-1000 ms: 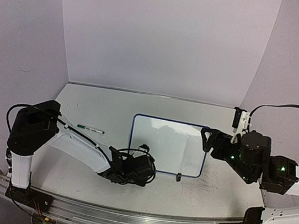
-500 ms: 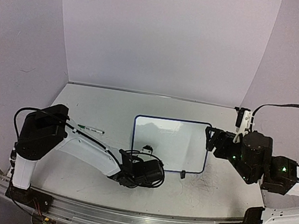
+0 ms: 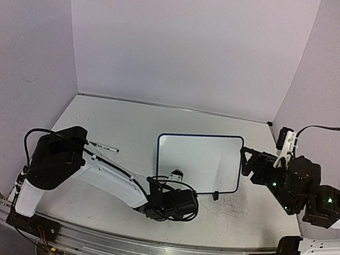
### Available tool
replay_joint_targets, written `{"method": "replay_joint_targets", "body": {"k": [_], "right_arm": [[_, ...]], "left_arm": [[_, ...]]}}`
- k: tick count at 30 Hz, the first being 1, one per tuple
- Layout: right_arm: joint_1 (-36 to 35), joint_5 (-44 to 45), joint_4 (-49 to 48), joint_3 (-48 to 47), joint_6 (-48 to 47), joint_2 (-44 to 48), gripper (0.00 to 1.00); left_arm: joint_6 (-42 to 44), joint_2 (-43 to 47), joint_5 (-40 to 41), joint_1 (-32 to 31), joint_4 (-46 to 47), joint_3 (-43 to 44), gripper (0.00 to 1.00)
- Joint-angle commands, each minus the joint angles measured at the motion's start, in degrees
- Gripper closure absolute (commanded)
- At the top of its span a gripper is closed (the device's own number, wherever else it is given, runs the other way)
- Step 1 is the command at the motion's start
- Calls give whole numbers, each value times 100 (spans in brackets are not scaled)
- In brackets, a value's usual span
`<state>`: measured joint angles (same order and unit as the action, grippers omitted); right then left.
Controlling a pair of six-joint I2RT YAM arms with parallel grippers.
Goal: Write a sentence on the whiteboard
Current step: Move the whiteboard to the center of the board, then pick up the whiteboard marker from the corner of the board.
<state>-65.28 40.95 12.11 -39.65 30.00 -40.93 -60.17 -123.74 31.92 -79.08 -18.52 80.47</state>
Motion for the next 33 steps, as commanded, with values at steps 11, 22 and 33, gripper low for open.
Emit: {"method": "replay_joint_targets", "body": {"k": [11, 22, 33], "right_arm": [[2, -900, -473, -763, -1109, -326, 6], [23, -1411, -464, -1648, -1293, -1436, 3], [84, -493, -133, -2301, -51, -2328, 2]], "left_arm": [[-252, 1180, -176, -371, -103, -294, 29], [2, 3296, -221, 589, -124, -1820, 17], [1654, 5101, -2237, 4081, -221, -2766, 11]]}}
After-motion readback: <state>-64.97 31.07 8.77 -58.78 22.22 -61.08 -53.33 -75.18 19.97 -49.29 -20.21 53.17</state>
